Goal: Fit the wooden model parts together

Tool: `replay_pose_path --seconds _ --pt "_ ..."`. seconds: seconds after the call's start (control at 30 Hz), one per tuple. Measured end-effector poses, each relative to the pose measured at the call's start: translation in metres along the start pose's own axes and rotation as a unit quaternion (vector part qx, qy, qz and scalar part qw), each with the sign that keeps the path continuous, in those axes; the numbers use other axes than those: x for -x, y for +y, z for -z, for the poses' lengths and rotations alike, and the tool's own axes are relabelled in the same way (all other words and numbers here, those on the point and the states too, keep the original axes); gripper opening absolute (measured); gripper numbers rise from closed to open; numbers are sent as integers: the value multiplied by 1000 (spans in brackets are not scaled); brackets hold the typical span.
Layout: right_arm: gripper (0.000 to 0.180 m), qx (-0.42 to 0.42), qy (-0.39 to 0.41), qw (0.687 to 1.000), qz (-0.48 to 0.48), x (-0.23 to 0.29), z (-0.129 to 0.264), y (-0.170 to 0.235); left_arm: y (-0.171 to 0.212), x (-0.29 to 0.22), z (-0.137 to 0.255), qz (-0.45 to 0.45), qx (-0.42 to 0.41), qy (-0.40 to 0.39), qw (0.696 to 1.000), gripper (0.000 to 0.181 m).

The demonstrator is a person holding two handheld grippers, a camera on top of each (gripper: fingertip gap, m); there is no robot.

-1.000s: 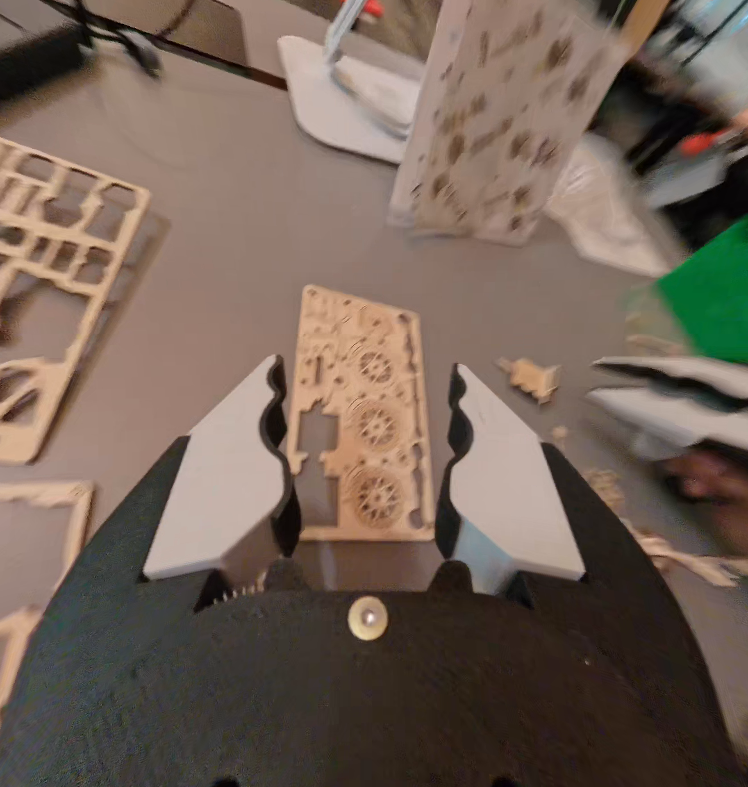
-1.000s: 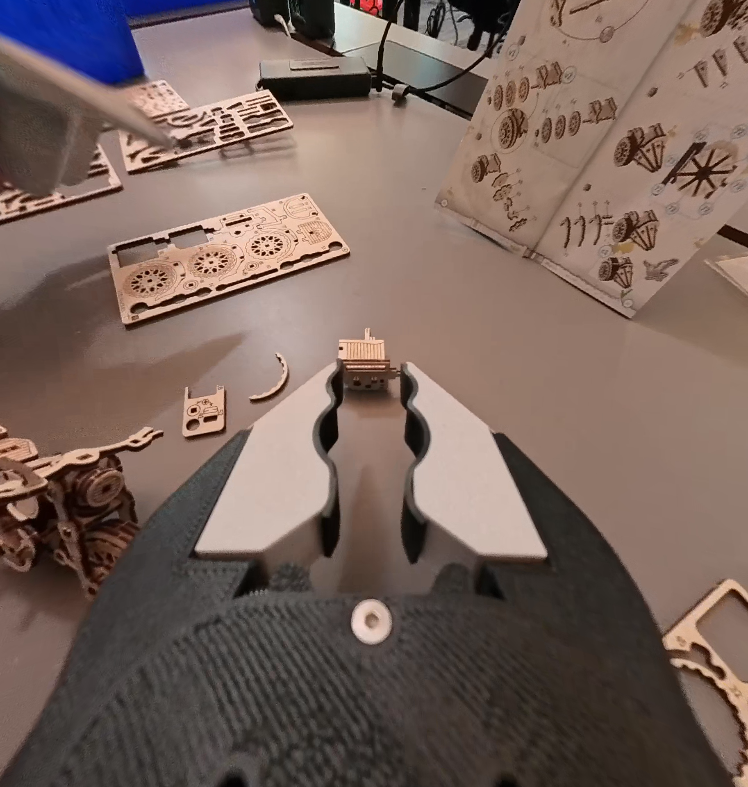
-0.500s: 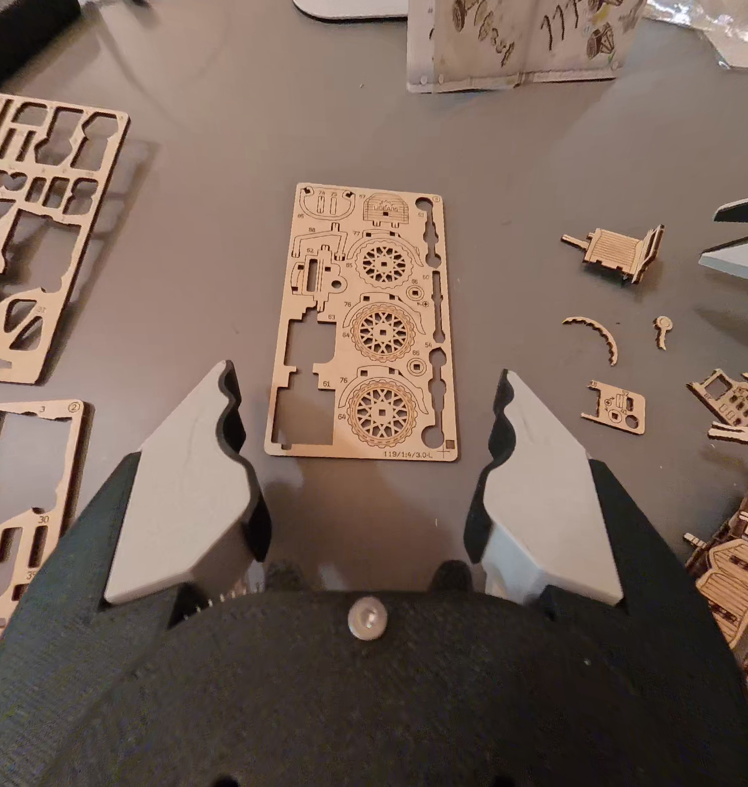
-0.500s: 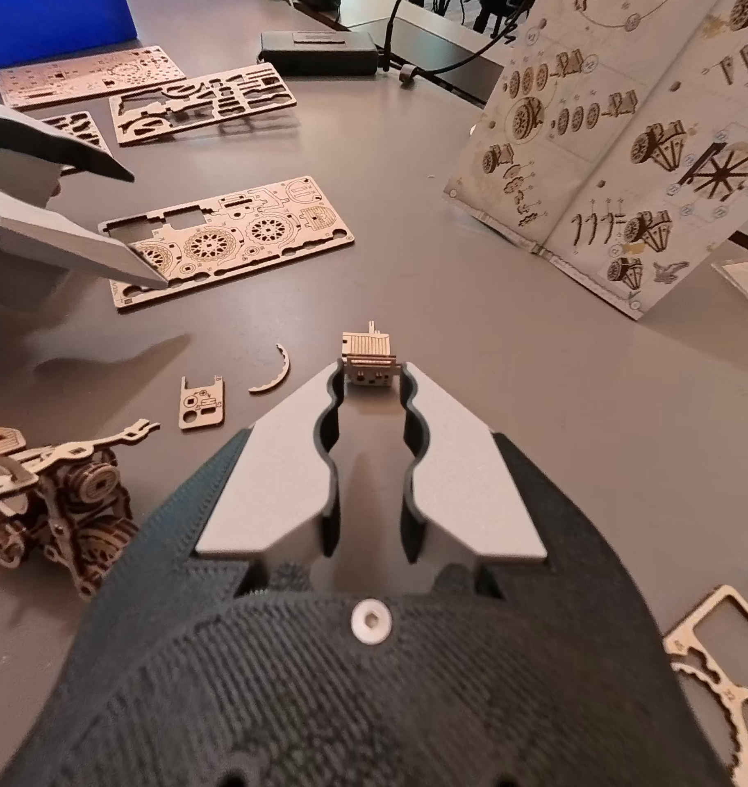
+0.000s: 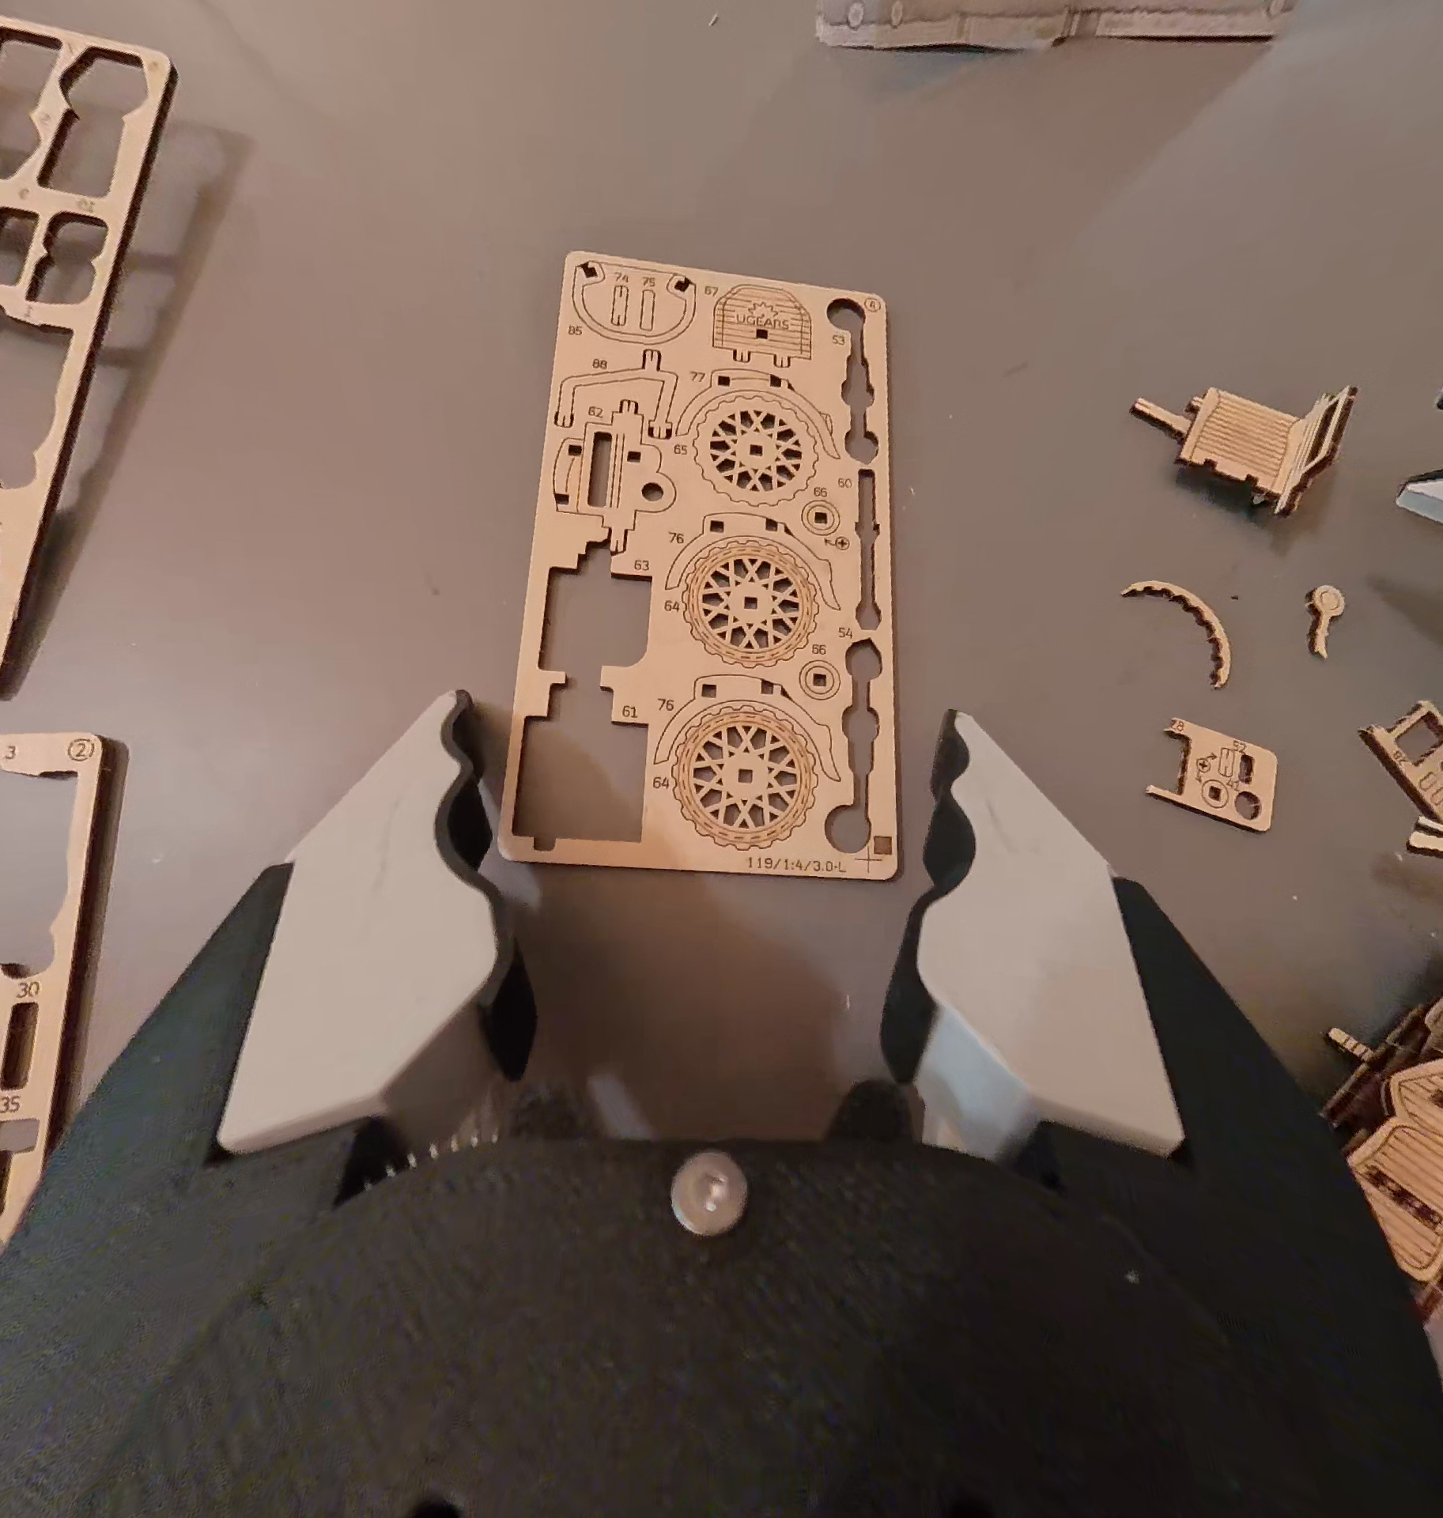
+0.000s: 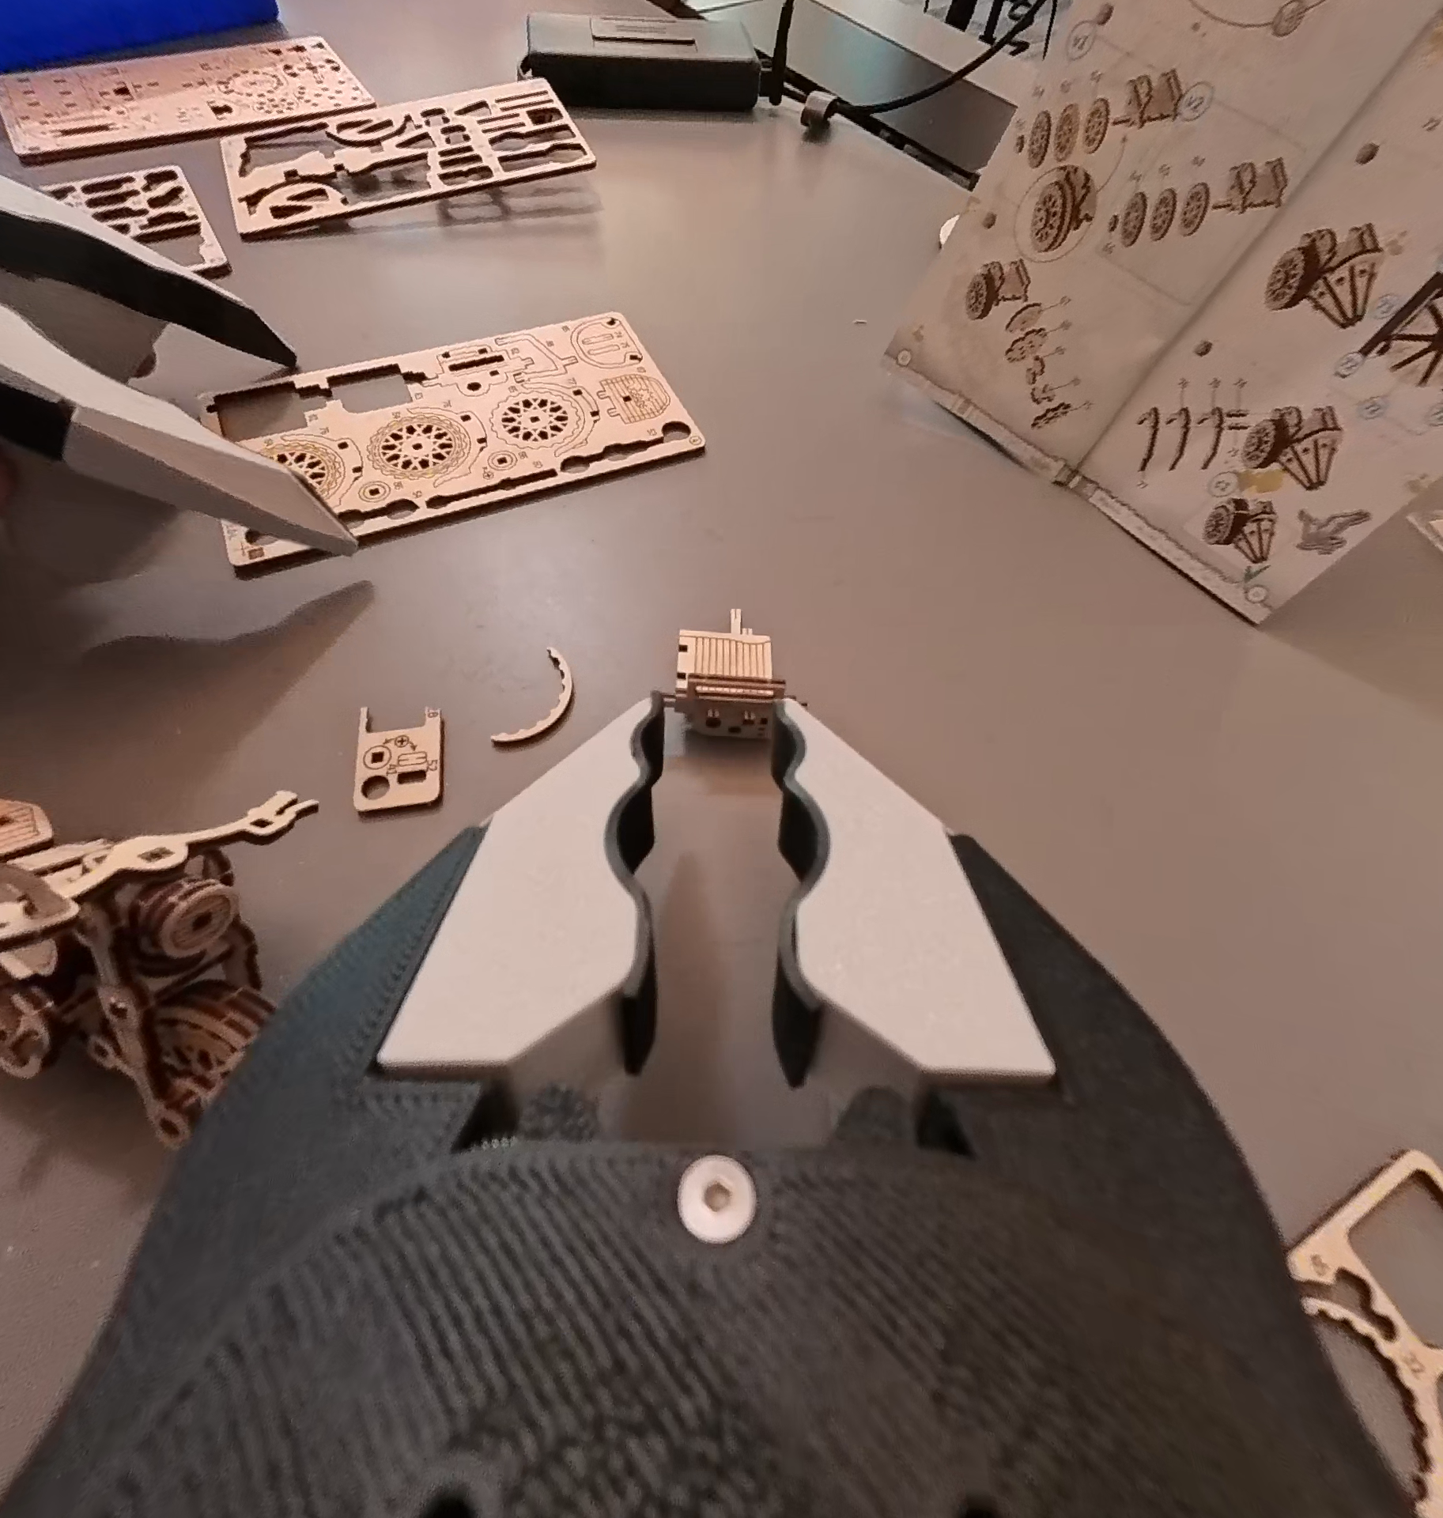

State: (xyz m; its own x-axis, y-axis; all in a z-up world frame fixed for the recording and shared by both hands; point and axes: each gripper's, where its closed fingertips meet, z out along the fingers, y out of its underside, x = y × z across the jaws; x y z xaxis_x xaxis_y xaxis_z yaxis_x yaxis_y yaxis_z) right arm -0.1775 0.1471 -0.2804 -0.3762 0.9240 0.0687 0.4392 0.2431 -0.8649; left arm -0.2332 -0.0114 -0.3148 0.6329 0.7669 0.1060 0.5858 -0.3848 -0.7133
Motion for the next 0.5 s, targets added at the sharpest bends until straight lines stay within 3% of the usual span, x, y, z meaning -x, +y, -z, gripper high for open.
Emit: replay_pose_path --seconds 0.23,0.33,0.4,0.5 --pt "25 -1 -5 1000 -11 -1 0 0 0 1 0 -6 0 -8 1000 89" --pt "25 -5 -6 1000 -17 -2 1 -1 -1 1 2 1 -6 0 1000 72" --pt "25 -6 -6 1000 -17 -2 1 -1 -2 -1 2 7 -9 13 1000 74" --pt "25 -5 -5 1000 -13 -2 1 -1 -2 -2 2 8 -8 19 1000 100"
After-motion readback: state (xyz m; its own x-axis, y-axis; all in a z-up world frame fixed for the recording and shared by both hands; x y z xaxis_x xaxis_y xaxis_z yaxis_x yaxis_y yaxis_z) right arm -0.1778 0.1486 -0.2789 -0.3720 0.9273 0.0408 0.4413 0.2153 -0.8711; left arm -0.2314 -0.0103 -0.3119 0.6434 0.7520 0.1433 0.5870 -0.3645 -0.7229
